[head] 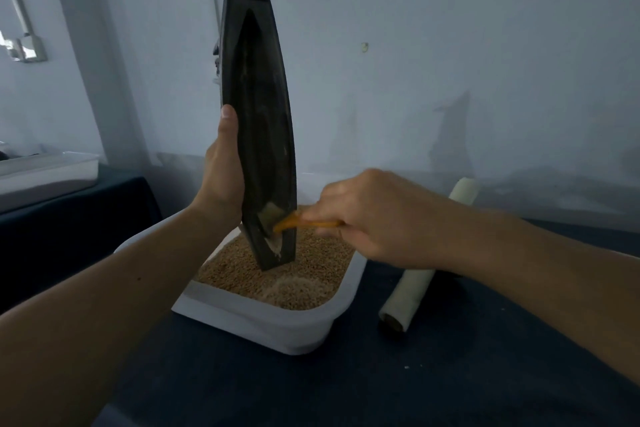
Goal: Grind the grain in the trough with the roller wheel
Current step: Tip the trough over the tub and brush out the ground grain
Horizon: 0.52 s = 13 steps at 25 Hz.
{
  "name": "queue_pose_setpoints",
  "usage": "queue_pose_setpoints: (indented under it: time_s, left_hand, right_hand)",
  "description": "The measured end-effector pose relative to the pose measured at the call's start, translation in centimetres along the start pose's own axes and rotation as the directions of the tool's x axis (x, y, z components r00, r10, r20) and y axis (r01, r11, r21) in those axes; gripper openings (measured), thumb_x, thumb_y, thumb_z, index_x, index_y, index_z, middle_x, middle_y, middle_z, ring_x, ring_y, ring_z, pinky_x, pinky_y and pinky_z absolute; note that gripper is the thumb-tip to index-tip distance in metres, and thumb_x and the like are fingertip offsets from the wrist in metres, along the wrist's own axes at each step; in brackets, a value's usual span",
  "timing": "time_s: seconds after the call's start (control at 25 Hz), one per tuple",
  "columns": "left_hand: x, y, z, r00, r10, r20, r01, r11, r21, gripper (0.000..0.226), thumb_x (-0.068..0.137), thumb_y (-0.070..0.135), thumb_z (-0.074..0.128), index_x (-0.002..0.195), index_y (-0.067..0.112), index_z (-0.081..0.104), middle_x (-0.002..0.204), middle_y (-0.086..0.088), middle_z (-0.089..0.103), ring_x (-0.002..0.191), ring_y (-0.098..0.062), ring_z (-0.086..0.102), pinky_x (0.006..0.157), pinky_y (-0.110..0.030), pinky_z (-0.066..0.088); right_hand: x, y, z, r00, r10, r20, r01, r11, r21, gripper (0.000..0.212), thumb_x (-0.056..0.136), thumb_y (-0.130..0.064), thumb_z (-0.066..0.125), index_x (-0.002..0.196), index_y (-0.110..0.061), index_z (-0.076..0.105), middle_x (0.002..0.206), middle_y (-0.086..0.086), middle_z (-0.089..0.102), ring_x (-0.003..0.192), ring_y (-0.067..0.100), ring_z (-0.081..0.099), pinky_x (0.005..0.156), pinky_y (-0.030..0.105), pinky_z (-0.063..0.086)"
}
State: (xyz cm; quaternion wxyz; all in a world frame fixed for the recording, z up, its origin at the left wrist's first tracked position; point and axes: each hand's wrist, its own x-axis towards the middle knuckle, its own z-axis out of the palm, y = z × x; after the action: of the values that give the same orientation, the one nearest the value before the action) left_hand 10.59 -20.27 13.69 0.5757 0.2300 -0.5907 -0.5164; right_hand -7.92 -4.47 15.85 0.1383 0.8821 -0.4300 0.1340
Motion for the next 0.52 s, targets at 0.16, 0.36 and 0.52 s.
queue_pose_setpoints:
  time_s: [0.16, 0.36, 0.52]
  left_hand:
    - [0.1, 0.3, 0.1, 1.0, 0.025, -0.017, -0.024, 0.999, 0.031, 0.068, 0.09, 0.078, 0.037, 0.131, 0.029, 0.062, 0.123, -0.003, 0.07, 0.114, -0.027, 0.066, 0.098, -0.053, 0.052]
    - [-0.3, 0.9, 0.6, 0.999, 0.051, 0.016, -0.051, 0.998, 0.033, 0.067, 0.088, 0.079, 0.043, 0.125, 0.027, 0.065, 0.119, -0.006, 0.071, 0.111, -0.027, 0.068, 0.095, -0.05, 0.054]
    - [-0.2, 1.0, 0.6, 0.998, 0.059, 0.009, -0.06, 0.996, 0.071, 0.069, 0.085, 0.081, 0.044, 0.126, 0.03, 0.065, 0.119, -0.003, 0.071, 0.11, -0.024, 0.068, 0.093, -0.049, 0.055]
  right_hand:
    - [-1.9, -1.3, -0.4, 0.992, -0.12, 0.034, 0.123, 0.985, -0.123, 0.029, 0.105, -0.033, 0.05, 0.126, -0.028, 0.07, 0.096, -0.008, 0.065, 0.074, 0.01, 0.058, 0.06, 0.031, 0.053]
    - [0.5, -1.2, -1.2, 0.996, -0.075, -0.053, 0.056, 0.951, -0.304, 0.035, 0.106, -0.023, 0.05, 0.139, -0.029, 0.058, 0.107, -0.005, 0.06, 0.077, 0.013, 0.056, 0.062, 0.031, 0.054]
    - [0.2, -1.5, -0.6, 0.991, -0.097, 0.093, 0.124, 0.93, -0.346, 0.047, 0.1, -0.005, 0.054, 0.141, -0.028, 0.054, 0.11, -0.004, 0.057, 0.07, 0.011, 0.04, 0.057, 0.026, 0.04]
